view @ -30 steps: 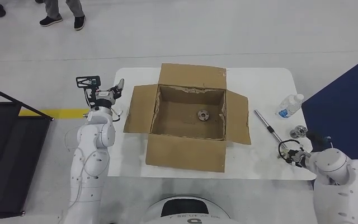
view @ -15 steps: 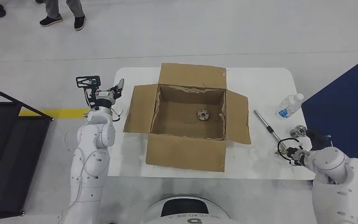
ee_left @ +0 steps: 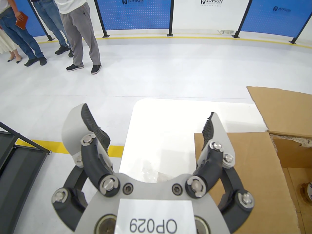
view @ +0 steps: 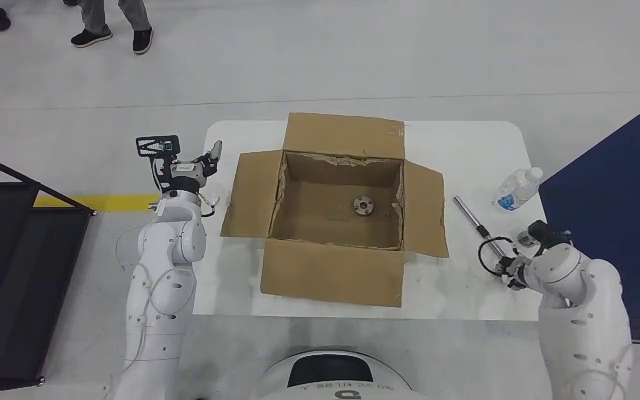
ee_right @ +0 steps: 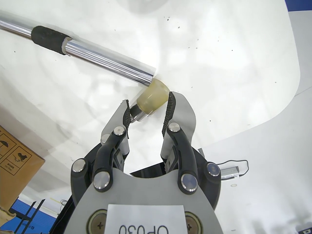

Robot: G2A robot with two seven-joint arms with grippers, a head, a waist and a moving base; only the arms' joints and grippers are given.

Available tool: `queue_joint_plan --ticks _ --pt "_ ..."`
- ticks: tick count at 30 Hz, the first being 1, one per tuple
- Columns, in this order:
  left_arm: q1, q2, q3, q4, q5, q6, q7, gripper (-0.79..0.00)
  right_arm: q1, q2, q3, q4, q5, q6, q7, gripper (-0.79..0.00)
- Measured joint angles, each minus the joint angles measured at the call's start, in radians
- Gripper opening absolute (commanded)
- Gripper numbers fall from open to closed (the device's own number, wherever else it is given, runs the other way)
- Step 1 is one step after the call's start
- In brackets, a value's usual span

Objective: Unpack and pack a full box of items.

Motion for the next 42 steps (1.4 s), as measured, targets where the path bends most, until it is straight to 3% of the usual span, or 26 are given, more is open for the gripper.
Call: queue_joint_plan --ticks 3,4,5,12,18,23,26,29,38,42 --pt "0.000 0.000 0.000 0.000 0.000 0.000 0.000 0.000 0.005 0.001 -0.003 0.022 -0.014 0.001 0.002 -0.653" --pt "0.000 0.000 0.000 0.000 0.000 0.000 0.000 0.000 0.005 0.001 -0.001 0.029 -0.017 0.000 0.002 -0.751" --pt "0.000 0.000 0.000 0.000 0.000 0.000 0.000 0.000 0.005 0.001 0.003 0.038 -0.019 0.000 0.002 -0.785" --pt "0.000 0.000 0.000 0.000 0.000 0.000 0.000 0.000 -0.051 0.001 0.090 -0.003 0.046 -0.011 -0.003 -0.785" --pt "0.000 0.000 0.000 0.000 0.000 0.000 0.000 0.000 -0.188 -0.015 0.224 -0.125 0.251 -0.048 -0.120 -0.785" --pt "0.000 0.000 0.000 0.000 0.000 0.000 0.000 0.000 -0.327 -0.039 0.285 -0.316 0.510 -0.242 -0.269 -0.785" --pt "0.000 0.000 0.000 0.000 0.000 0.000 0.000 0.000 -0.379 -0.044 0.246 -0.447 0.554 -0.350 -0.310 -0.785" --pt "0.000 0.000 0.000 0.000 0.000 0.000 0.000 0.000 -0.376 -0.039 0.171 -0.524 0.529 -0.418 -0.275 -0.785" --pt "0.000 0.000 0.000 0.000 0.000 0.000 0.000 0.000 -0.373 -0.040 0.171 -0.515 0.535 -0.412 -0.277 -0.785" --pt "0.000 0.000 0.000 0.000 0.000 0.000 0.000 0.000 -0.341 -0.041 0.178 -0.454 0.704 -0.421 -0.310 -0.785"
